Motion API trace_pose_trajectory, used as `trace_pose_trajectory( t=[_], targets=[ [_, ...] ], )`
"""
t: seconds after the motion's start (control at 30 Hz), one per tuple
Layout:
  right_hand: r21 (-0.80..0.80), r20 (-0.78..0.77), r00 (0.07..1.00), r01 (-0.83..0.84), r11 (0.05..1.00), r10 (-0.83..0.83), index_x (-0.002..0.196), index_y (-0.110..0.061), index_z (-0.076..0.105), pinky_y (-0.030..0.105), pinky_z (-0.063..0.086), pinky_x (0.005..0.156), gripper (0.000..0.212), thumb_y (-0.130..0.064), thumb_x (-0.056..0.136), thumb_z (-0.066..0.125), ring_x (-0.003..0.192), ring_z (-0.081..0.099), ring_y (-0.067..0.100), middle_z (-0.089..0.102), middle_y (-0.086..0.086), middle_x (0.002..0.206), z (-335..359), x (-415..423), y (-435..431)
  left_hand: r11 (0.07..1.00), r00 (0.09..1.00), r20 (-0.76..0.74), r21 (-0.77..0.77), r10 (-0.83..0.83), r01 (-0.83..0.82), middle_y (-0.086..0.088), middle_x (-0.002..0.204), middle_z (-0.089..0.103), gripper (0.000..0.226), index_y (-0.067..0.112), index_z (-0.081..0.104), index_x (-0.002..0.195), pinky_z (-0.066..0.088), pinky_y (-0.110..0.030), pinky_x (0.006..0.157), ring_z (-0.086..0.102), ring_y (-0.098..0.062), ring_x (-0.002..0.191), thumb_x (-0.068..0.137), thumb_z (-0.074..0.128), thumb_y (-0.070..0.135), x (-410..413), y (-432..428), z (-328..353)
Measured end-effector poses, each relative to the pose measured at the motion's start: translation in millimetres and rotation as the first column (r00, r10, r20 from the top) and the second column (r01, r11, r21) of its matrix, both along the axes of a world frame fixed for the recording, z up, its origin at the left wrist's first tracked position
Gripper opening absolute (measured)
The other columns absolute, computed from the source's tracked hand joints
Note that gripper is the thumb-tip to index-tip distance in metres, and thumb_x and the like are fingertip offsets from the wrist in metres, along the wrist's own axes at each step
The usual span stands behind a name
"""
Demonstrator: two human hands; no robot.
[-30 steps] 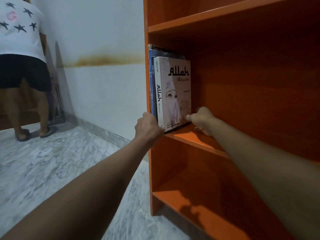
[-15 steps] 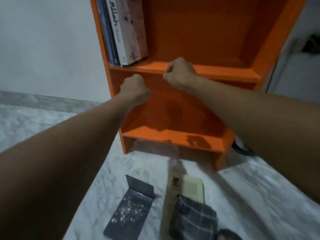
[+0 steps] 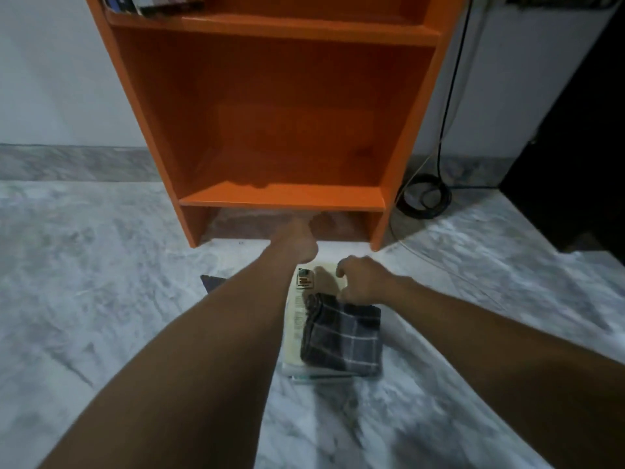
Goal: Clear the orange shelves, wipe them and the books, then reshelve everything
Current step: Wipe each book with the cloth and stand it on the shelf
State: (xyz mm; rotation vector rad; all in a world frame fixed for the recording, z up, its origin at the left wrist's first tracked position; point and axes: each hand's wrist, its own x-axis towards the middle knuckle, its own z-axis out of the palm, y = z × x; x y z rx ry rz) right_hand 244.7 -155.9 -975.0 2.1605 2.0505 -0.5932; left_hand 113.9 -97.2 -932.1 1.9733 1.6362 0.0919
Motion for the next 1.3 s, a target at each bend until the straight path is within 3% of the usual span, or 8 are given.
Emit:
trace_pose_trajectory(
  t=[0.13,0.3,0.43,0.77,0.93,1.07,1.13,1.3],
  targets=[
    [-0.165,-0.006,1.0,-0.007,0.986,0.006,0.144,-0.015,0.024,0.05,0.039,0.104,0.101,-0.039,0.067,0.084,0.125,0.044,0.033,0.044,0.011,0.14,-54,-13,-28,0.997,0.998,0.007,-0.043,0.061,-0.061,-0.012,0.077,0.057,0.01,-0.003,0.062,0.093,0.044,-0.029,0.056,0.058,-0.027,0.071,0.09,0.055,0.003,-9,-13,-43],
    [-0.202,-0.149,0.95,0.243,0.949,-0.275,0.13,-0.007,0.043,0.031,0.052,0.077,0.07,-0.029,0.074,0.08,0.101,0.059,0.027,0.058,0.012,0.122,-50,4,-17,0.976,0.995,0.008,-0.199,0.095,-0.092,-0.012,0.103,0.062,0.03,0.006,0.054,0.096,0.046,-0.024,0.061,0.06,-0.023,0.088,0.086,0.073,0.028,-22,-17,-88],
    [-0.138,-0.359,0.75,0.546,0.826,-0.555,0.114,-0.007,0.055,0.033,0.055,0.079,0.038,-0.024,0.083,0.07,0.093,0.062,0.025,0.064,0.011,0.112,-61,17,-3,0.952,0.98,0.069,-0.258,0.189,-0.166,-0.012,0.111,0.064,0.019,0.005,0.053,0.099,0.056,-0.03,0.069,0.062,-0.025,0.087,0.094,0.063,0.02,-23,-16,-111],
    [-0.167,-0.397,0.535,0.757,0.632,-0.746,0.117,-0.019,0.05,0.043,0.052,0.09,0.059,-0.054,0.071,0.061,0.099,0.062,0.031,0.062,0.007,0.111,-90,3,-4,0.894,0.931,0.14,-0.359,0.337,-0.27,-0.015,0.103,0.071,0.021,0.007,0.056,0.082,0.061,-0.047,0.077,0.072,-0.035,0.087,0.083,0.075,0.017,-24,-9,-128],
    [-0.242,-0.537,0.367,0.795,0.556,-0.759,0.107,-0.016,0.053,0.034,0.052,0.087,0.039,-0.04,0.08,0.067,0.09,0.06,0.026,0.06,0.004,0.099,-88,12,-9,0.868,0.877,0.268,-0.418,0.399,-0.267,-0.011,0.091,0.072,0.034,0.009,0.063,0.087,0.061,-0.037,0.069,0.071,-0.029,0.078,0.08,0.078,0.038,-17,-5,-118],
    [-0.364,-0.623,0.193,0.786,0.5,-0.758,0.084,-0.012,0.054,0.043,0.057,0.083,0.022,-0.025,0.08,0.071,0.081,0.066,0.028,0.065,0.009,0.084,-86,24,-16,0.882,0.764,0.528,-0.458,0.372,-0.113,-0.013,0.102,0.074,0.023,0.005,0.068,0.103,0.06,-0.047,0.081,0.072,-0.032,0.088,0.088,0.069,0.023,-9,-11,-108],
    [-0.448,-0.685,0.069,0.745,0.494,-0.725,0.096,-0.008,0.06,0.049,0.057,0.082,0.027,-0.02,0.076,0.074,0.081,0.07,0.032,0.071,0.014,0.088,-79,30,-19,0.893,0.713,0.6,-0.442,0.362,-0.082,-0.013,0.099,0.075,0.022,0.004,0.068,0.104,0.06,-0.049,0.08,0.074,-0.032,0.086,0.09,0.066,0.02,-13,-14,-100],
    [-0.482,-0.853,-0.15,0.597,0.642,-0.5,0.108,-0.001,0.064,0.045,0.059,0.075,0.023,-0.003,0.085,0.068,0.087,0.072,0.035,0.074,0.017,0.099,-25,45,-21,0.885,0.556,0.76,-0.457,0.335,0.093,-0.02,0.112,0.071,0.028,0.001,0.061,0.12,0.053,-0.057,0.093,0.069,-0.038,0.102,0.096,0.058,0.016,-26,-14,-72]
  ],
)
